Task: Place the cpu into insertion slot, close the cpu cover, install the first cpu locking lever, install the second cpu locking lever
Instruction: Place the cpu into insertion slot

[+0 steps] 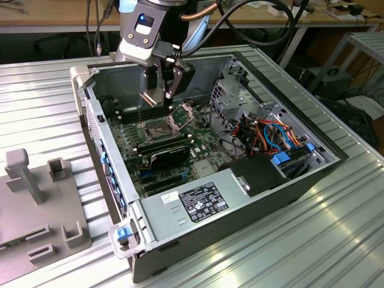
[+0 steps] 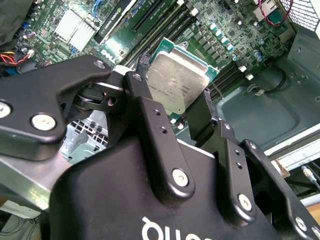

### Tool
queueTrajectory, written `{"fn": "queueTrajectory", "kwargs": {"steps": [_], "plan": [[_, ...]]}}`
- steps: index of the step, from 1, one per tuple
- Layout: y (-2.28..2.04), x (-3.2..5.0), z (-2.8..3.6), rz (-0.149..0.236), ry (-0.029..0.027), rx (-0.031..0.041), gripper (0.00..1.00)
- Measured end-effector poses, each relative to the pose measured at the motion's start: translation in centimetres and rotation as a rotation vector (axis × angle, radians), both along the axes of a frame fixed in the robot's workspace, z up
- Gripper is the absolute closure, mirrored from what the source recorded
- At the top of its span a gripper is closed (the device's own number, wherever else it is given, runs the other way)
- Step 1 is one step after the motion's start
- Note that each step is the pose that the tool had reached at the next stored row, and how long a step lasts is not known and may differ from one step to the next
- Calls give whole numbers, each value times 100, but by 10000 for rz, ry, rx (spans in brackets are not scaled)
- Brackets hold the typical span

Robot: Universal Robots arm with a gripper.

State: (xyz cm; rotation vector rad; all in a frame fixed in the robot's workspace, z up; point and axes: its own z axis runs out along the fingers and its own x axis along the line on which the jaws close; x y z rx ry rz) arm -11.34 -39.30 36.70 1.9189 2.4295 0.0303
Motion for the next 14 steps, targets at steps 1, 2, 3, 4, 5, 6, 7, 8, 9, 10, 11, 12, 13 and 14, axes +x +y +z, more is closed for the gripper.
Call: {"fn": "queueTrajectory", "kwargs": {"steps": [1, 2, 3, 4, 5, 6, 7, 8, 9, 10, 11, 12, 13, 14], "plan": [[2, 2, -11, -59, 8, -1, 45], [3, 2, -17, -168, 10, -1, 45], [3, 3, -23, -319, 9, -1, 45], [3, 4, -30, -515, 9, -1, 45], [3, 5, -35, -653, 8, 0, 45], [3, 5, -42, -880, 9, -1, 45], [3, 5, -45, -1036, 9, -1, 45], [3, 5, -49, -1276, 9, -1, 45], [3, 5, -52, -1558, 9, -1, 45], [3, 5, -52, -1652, 10, -2, 45], [3, 5, -52, -1661, 9, -1, 45], [3, 5, -53, -1664, 9, 0, 45], [3, 5, -53, -1675, 9, 0, 45], [3, 5, -53, -1683, 9, 0, 45]]}}
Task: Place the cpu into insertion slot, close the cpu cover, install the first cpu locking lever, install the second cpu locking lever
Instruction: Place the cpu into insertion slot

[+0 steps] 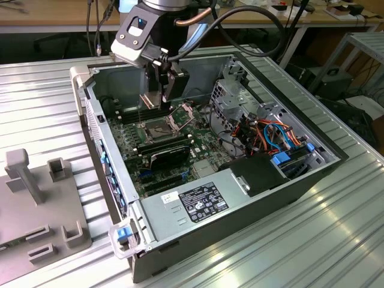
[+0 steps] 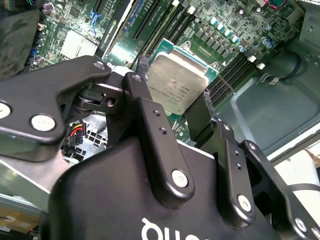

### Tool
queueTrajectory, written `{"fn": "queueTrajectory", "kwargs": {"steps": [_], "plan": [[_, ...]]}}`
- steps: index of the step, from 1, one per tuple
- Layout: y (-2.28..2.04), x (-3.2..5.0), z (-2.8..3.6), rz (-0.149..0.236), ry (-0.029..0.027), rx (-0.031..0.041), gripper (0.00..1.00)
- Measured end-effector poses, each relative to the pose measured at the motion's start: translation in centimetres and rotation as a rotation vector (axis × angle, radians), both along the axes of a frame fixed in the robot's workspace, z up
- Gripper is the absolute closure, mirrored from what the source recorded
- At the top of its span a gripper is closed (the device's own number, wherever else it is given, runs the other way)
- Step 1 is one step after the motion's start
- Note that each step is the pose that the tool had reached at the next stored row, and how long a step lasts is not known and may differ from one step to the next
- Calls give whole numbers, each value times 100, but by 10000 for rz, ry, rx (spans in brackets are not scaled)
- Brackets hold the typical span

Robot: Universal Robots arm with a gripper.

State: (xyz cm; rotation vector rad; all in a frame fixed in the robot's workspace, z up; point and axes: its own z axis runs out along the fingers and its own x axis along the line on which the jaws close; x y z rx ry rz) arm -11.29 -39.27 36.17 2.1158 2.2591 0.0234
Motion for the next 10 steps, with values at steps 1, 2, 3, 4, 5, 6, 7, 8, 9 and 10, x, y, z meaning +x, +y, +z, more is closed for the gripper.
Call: {"fn": "queueTrajectory", "kwargs": {"steps": [1, 2, 3, 4, 5, 6, 7, 8, 9, 10], "plan": [[0, 0, 0, -3, 0, 0, 45], [0, 0, 0, -5, 0, 0, 45], [0, 0, 0, -7, 0, 0, 45], [0, 0, 0, -9, 0, 0, 45], [0, 0, 0, -10, 0, 0, 45], [0, 0, 0, -12, 0, -1, 45], [0, 0, 0, -13, 0, -1, 45], [0, 0, -2, -13, 0, 0, 45], [1, 0, -9, -13, -1, 1, 45], [0, 0, -14, -13, -1, 0, 45]]}}
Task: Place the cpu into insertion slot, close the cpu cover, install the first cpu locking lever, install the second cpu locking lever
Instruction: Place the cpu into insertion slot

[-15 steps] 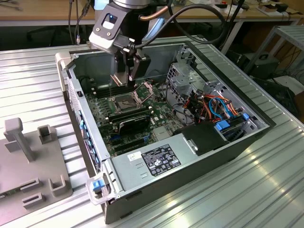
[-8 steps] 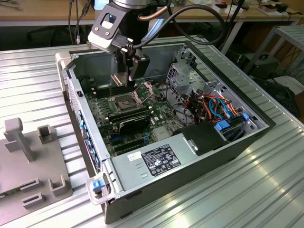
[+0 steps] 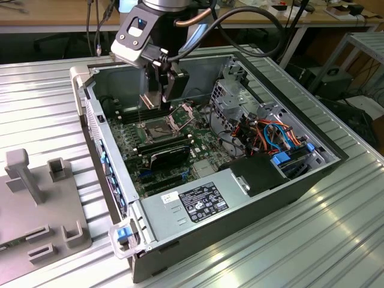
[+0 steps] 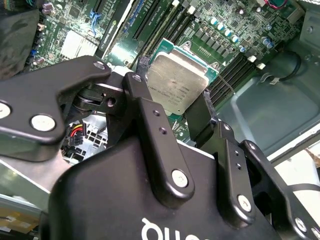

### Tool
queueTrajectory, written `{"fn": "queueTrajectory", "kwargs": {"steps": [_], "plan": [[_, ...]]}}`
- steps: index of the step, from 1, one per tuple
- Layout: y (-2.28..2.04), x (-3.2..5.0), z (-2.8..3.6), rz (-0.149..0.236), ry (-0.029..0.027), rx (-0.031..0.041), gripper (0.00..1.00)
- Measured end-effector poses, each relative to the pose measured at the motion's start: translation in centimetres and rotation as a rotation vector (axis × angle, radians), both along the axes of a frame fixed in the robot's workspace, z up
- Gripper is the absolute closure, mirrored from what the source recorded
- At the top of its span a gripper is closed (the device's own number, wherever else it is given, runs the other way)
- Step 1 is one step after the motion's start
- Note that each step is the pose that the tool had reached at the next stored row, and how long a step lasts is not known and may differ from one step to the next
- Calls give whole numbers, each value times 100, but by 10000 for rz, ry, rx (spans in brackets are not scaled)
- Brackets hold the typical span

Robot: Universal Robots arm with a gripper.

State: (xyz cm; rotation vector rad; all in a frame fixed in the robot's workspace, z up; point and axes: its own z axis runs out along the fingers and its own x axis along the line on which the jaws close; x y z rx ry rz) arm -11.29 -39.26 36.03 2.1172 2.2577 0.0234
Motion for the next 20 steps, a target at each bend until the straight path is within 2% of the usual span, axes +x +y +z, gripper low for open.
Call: {"fn": "queueTrajectory", "kwargs": {"steps": [14, 16, 18, 20], "plan": [[0, 0, -168, -6, 0, 1, 45], [2, 1, -191, -146, 1, -1, 45], [2, 1, -219, -490, 0, 0, 45], [2, 7, -239, -676, 1, -1, 45]]}}
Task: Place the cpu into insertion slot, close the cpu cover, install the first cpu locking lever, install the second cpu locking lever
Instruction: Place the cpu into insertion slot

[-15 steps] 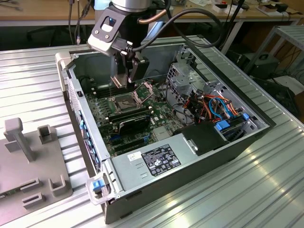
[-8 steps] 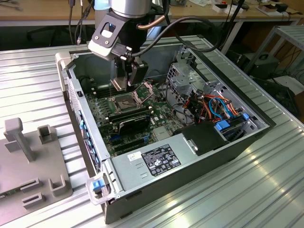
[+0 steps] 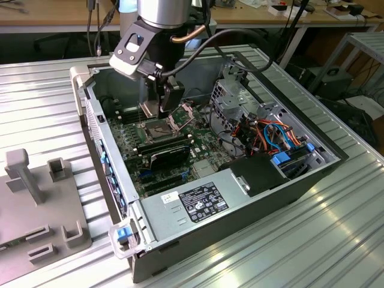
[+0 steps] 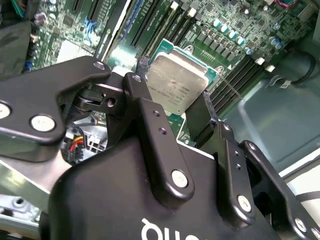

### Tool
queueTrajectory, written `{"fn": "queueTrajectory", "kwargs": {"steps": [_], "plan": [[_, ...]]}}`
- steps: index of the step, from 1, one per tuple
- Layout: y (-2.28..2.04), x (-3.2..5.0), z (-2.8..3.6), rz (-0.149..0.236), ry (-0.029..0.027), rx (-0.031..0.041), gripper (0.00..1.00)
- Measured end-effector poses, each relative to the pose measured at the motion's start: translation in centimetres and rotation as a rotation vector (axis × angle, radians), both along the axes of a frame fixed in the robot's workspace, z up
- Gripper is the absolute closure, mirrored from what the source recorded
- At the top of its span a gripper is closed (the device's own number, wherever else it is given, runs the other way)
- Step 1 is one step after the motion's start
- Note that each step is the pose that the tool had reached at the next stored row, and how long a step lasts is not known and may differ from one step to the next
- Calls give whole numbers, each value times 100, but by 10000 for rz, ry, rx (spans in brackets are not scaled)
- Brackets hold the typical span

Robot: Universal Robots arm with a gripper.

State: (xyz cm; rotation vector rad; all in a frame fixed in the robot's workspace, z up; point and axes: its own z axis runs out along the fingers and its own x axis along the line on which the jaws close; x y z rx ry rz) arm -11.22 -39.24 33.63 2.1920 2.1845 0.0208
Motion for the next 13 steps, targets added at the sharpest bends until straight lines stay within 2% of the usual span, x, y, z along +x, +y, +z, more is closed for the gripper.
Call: {"fn": "queueTrajectory", "kwargs": {"steps": [5, 13], "plan": [[8, 120, -52, -132, 2, 2, 45], [8, 142, -71, -133, 3, 2, 45]]}}
